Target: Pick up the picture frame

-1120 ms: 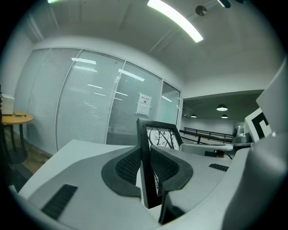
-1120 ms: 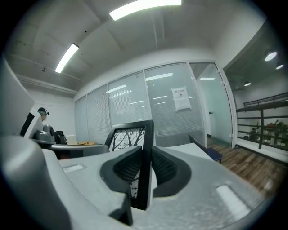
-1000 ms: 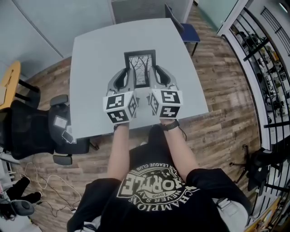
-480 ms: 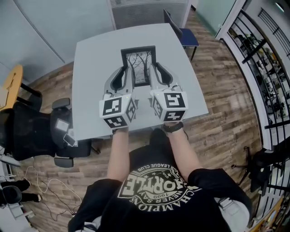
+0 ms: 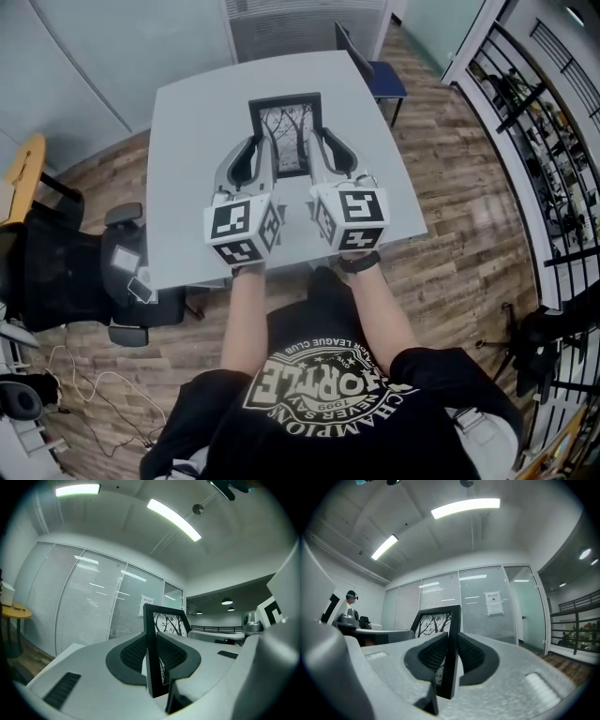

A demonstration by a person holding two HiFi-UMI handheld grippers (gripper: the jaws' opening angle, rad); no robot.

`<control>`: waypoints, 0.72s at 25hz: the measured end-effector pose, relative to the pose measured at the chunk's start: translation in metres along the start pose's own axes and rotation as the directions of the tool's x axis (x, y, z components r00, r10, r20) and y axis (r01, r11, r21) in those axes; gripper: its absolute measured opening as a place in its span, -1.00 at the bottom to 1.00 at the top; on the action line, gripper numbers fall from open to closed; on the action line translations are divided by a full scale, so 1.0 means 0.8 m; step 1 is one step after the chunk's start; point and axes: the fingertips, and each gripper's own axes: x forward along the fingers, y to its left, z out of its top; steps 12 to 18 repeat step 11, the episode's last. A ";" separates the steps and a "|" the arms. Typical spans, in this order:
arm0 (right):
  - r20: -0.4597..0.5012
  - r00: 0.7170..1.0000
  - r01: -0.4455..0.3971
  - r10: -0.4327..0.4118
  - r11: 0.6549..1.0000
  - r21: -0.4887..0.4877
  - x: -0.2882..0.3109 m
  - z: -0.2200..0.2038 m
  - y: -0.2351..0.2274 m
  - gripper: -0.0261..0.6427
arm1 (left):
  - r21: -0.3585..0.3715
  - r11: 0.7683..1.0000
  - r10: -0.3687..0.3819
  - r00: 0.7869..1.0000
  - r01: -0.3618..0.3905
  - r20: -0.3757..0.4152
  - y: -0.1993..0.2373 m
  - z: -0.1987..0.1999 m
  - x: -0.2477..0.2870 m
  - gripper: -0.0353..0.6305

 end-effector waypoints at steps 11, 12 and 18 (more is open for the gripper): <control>-0.033 0.999 0.007 -0.007 1.000 -0.003 -0.002 -0.018 -0.011 -0.73 | -0.032 0.999 -0.009 0.999 0.008 -0.032 -0.005 -0.020 0.008 -0.68; -0.033 0.999 0.007 -0.007 1.000 -0.003 -0.002 -0.018 -0.011 -0.73 | -0.032 0.999 -0.009 0.999 0.008 -0.032 -0.005 -0.020 0.008 -0.68; -0.033 0.999 0.007 -0.007 1.000 -0.003 -0.002 -0.018 -0.011 -0.73 | -0.032 0.999 -0.009 0.999 0.008 -0.032 -0.005 -0.020 0.008 -0.68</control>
